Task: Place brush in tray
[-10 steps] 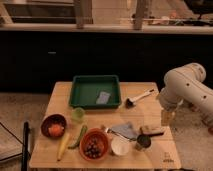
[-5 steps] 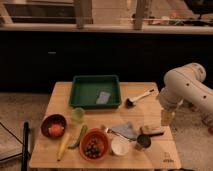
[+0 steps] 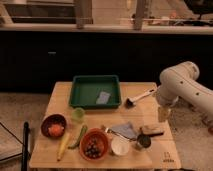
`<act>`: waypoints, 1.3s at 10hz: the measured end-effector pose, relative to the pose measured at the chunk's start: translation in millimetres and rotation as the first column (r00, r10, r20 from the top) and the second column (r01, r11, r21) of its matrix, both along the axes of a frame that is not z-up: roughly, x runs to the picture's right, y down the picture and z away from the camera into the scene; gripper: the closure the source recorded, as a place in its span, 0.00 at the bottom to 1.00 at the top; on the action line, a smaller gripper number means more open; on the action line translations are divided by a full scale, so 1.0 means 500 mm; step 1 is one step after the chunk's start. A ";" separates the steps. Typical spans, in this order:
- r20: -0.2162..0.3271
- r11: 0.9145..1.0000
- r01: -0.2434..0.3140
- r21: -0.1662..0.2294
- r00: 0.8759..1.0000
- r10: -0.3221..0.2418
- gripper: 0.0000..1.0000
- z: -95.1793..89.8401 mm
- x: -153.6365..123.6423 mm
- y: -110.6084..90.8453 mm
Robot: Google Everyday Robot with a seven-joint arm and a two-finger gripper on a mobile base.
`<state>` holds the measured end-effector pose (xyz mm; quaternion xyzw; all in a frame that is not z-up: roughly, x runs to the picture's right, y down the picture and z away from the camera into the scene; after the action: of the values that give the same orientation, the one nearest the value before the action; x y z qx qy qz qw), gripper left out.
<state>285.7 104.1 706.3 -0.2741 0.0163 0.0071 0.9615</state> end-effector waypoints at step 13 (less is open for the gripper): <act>0.088 0.999 0.028 0.032 0.996 -0.031 0.20 0.120 0.014 -0.037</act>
<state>292.7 85.4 766.2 -0.2589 -0.0223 -0.0189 0.9655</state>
